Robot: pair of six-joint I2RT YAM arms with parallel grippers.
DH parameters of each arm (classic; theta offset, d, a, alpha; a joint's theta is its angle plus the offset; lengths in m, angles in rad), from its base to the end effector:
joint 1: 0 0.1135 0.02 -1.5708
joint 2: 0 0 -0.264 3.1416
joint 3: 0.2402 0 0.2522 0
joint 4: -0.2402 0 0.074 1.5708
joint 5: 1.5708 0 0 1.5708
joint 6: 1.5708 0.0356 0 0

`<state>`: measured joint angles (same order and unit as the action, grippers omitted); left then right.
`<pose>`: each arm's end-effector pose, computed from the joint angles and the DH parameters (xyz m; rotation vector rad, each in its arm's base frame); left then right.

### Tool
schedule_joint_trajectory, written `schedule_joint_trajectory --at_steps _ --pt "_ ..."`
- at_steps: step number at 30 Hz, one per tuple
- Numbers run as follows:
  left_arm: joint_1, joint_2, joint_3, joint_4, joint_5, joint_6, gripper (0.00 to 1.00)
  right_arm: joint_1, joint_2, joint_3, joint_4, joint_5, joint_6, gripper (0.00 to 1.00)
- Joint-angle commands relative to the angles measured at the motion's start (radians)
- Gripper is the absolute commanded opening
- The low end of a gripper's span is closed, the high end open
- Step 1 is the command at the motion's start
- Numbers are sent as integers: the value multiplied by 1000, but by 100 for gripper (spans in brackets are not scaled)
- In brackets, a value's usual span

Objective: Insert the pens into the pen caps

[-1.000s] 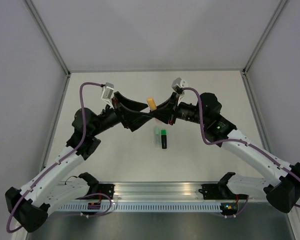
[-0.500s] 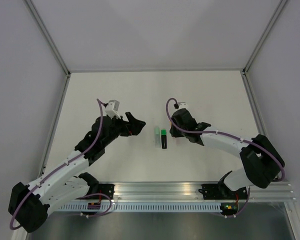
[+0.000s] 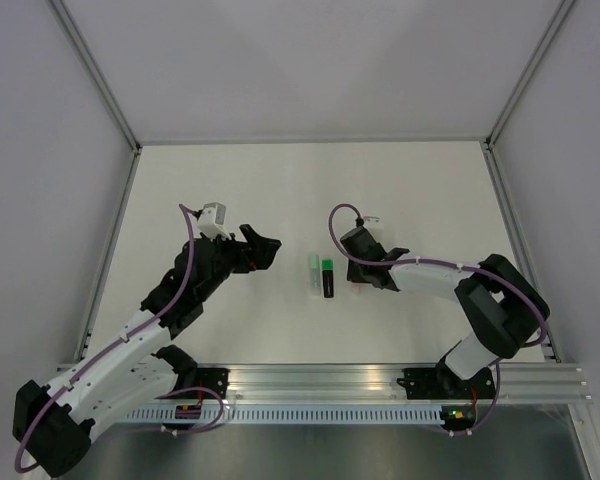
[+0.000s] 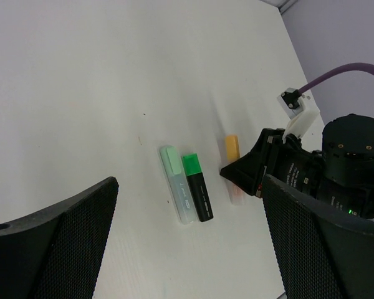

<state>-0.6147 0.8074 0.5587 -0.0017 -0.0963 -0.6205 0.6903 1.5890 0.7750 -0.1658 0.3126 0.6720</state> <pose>0.1618 -0.1101 0.2750 -0.0762 1.8902 -0.7757 0.2358 0.1805 0.1510 0.0966 2.4881 0.1723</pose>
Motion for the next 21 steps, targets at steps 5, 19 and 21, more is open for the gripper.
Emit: schedule_joint_trajectory --at_steps 5,19,21 --pt "0 -11 1 8 -54 22 100 2 -20 4 6 -15 11 32" --pt "-2 30 10 9 -42 22 100 71 -112 13 8 -6 -46 44" --pt "0 32 10 9 -40 21 100 71 -121 10 6 -3 -46 44"
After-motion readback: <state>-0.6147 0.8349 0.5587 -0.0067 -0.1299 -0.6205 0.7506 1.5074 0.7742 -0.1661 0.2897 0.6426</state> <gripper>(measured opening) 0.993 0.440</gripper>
